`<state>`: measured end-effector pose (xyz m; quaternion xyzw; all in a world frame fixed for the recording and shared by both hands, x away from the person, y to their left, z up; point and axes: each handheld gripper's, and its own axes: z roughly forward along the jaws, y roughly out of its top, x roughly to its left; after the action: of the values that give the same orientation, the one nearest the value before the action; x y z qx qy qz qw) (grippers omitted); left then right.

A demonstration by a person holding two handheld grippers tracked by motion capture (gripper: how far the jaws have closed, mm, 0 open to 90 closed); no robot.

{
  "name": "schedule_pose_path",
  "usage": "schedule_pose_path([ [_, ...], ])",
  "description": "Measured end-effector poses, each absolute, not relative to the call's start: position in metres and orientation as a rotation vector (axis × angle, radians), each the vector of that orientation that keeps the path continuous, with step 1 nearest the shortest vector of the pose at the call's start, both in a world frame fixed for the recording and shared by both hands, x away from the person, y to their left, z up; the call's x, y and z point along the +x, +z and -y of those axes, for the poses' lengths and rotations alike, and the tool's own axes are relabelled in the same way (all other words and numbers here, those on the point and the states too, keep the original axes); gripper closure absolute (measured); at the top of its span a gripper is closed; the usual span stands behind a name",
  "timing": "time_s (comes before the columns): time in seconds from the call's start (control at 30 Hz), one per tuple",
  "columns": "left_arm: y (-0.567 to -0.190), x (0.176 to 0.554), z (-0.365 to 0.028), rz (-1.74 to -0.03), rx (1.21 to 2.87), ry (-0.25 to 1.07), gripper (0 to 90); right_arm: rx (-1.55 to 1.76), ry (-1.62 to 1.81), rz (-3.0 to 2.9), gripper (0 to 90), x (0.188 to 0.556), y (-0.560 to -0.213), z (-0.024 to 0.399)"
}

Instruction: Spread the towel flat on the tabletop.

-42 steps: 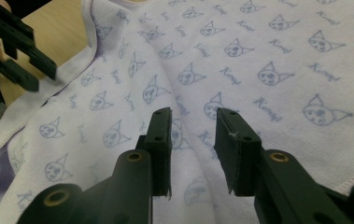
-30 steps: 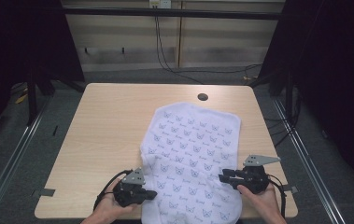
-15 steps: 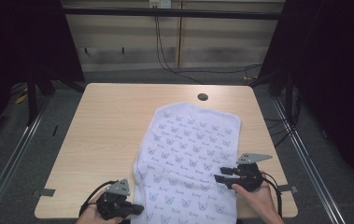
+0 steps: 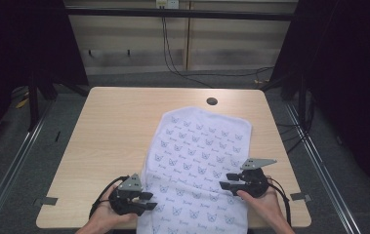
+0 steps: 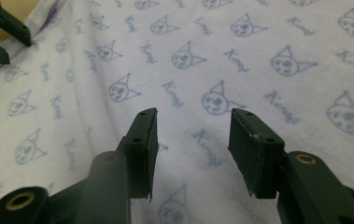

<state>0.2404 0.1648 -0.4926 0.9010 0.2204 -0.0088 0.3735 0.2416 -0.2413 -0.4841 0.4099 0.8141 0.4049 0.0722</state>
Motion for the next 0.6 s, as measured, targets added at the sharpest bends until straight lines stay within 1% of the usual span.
schedule_pose_path([
  [0.07,-0.492,0.238,-0.17,-0.552,2.331,-0.006,82.1,1.252,1.194,-2.448,51.7,0.241,-0.486,0.242],
  [0.1,-0.493,0.236,-0.171,-0.564,2.315,-0.011,87.3,1.253,1.163,-2.452,51.3,0.24,-0.487,0.242],
  [0.13,-0.492,0.236,-0.174,-0.563,2.318,-0.026,90.0,1.255,1.116,-2.464,51.1,0.24,-0.489,0.242],
  [0.27,-0.491,0.229,-0.191,-0.603,2.318,-0.032,90.0,1.28,1.079,-2.479,52.6,0.236,-0.495,0.244],
  [0.37,-0.488,0.226,-0.204,-0.653,2.311,0.003,89.6,1.271,1.085,-2.476,52.7,0.235,-0.496,0.246],
  [0.43,-0.487,0.229,-0.212,-0.699,2.334,0.083,88.5,1.266,1.086,-2.475,53.0,0.235,-0.496,0.245],
  [0.47,-0.486,0.232,-0.217,-0.725,2.334,0.079,88.3,1.258,1.074,-2.473,53.4,0.235,-0.496,0.244],
  [0.53,-0.487,0.236,-0.227,-0.795,2.341,0.144,88.3,1.24,1.058,-2.473,53.4,0.234,-0.496,0.243],
  [0.6,-0.489,0.242,-0.241,-0.872,2.278,0.089,87.3,1.243,1.056,-2.471,53.4,0.233,-0.496,0.242],
])
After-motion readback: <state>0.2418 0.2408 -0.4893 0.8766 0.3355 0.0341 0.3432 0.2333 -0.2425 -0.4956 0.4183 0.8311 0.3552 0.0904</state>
